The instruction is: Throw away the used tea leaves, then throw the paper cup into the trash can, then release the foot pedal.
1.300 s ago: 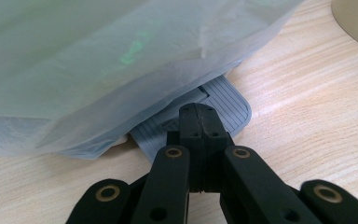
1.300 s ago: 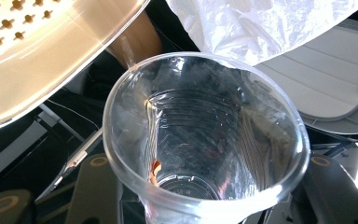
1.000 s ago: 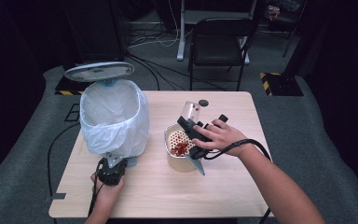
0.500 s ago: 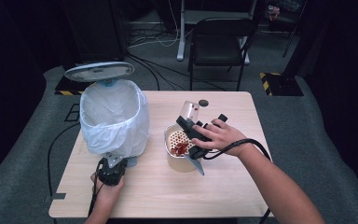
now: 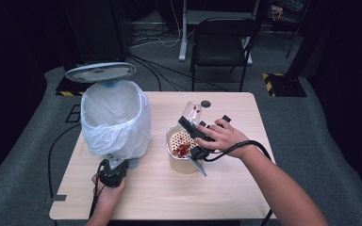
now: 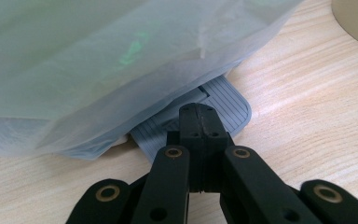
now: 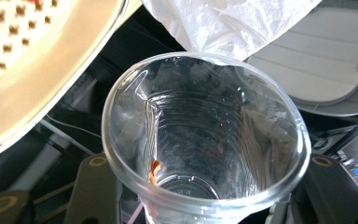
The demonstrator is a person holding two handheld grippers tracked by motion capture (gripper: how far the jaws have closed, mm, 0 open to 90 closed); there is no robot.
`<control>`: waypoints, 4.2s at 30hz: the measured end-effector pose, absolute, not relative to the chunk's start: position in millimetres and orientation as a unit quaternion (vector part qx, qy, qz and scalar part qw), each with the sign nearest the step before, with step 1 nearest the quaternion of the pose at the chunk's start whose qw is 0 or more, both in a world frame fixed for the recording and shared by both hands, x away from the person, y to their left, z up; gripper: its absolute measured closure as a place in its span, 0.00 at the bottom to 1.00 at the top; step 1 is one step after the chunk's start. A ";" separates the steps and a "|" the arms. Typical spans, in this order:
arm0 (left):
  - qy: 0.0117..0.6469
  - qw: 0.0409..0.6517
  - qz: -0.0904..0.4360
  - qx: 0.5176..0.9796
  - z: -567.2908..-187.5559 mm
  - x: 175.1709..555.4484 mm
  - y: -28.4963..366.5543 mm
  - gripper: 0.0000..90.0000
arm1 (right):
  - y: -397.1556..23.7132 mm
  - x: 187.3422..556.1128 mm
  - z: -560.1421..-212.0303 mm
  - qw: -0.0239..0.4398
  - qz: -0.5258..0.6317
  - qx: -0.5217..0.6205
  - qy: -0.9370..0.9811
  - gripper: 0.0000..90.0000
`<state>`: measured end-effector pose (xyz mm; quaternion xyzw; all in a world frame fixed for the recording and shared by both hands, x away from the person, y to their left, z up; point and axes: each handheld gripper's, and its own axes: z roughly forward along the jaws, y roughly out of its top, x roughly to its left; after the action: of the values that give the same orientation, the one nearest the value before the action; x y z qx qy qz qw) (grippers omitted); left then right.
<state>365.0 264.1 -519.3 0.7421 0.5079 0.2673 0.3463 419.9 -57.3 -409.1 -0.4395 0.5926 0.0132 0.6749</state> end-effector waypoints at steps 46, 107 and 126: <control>0.508 0.345 0.267 0.743 -518.7 365.3 265.1 1.00 | -54.4 456.7 -315.4 0.259 0.333 -0.038 0.906 0.53; 0.525 0.357 0.260 0.727 -519.7 365.0 262.8 1.00 | -1.7 495.8 -230.7 0.113 0.506 0.112 0.848 0.54; 0.526 0.357 0.260 0.727 -519.9 364.8 262.7 1.00 | 71.0 497.6 -242.4 0.085 0.505 0.102 0.853 0.53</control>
<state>364.8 262.7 -519.9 0.7266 0.5260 0.2601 0.3574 497.6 71.0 -242.4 0.1021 0.8531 0.5045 0.0854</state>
